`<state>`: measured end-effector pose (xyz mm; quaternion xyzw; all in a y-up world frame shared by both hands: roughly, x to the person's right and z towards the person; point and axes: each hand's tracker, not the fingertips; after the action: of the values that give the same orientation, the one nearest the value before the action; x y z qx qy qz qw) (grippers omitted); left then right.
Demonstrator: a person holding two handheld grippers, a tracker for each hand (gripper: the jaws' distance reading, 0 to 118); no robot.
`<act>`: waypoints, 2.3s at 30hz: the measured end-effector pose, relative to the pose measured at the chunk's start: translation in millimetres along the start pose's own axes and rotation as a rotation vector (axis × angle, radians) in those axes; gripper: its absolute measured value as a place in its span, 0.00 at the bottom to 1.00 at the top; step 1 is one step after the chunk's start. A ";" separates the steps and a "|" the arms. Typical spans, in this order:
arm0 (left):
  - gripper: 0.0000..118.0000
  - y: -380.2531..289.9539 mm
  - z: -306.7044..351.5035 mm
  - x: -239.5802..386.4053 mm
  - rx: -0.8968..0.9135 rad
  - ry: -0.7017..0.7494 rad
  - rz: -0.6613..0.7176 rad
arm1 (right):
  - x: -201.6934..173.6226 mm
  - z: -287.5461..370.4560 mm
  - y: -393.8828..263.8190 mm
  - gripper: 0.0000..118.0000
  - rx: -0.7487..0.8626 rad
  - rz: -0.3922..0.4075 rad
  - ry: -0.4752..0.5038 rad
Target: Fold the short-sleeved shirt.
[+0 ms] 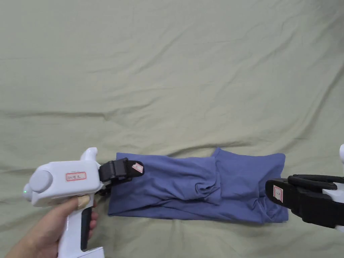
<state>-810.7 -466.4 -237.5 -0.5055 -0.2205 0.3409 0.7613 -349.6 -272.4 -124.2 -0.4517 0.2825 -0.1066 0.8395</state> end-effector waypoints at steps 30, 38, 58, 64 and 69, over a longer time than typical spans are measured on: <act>0.05 7.8 82.8 94.0 0.165 0.167 -0.032 | -5.7 -20.2 14.0 0.03 -0.004 -0.036 0.027; 0.05 -33.0 -82.9 169.2 -0.092 0.420 -0.310 | 2.9 -9.5 13.7 0.03 -0.006 -0.042 -0.008; 0.00 -60.3 -65.7 179.9 0.012 0.420 -0.392 | 26.7 3.1 -6.5 0.03 0.024 -0.110 -0.015; 0.00 -88.9 -164.2 199.5 -0.116 0.447 -0.495 | 35.7 15.1 -10.6 0.03 0.053 -0.154 -0.039; 0.00 -81.1 -178.9 226.4 -0.151 0.254 -0.419 | 37.4 24.8 -11.1 0.03 0.062 -0.158 -0.054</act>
<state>-513.2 -430.0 -235.0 -0.5429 -0.2478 0.0919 0.7971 -304.0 -277.6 -118.5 -0.4489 0.2198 -0.1690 0.8495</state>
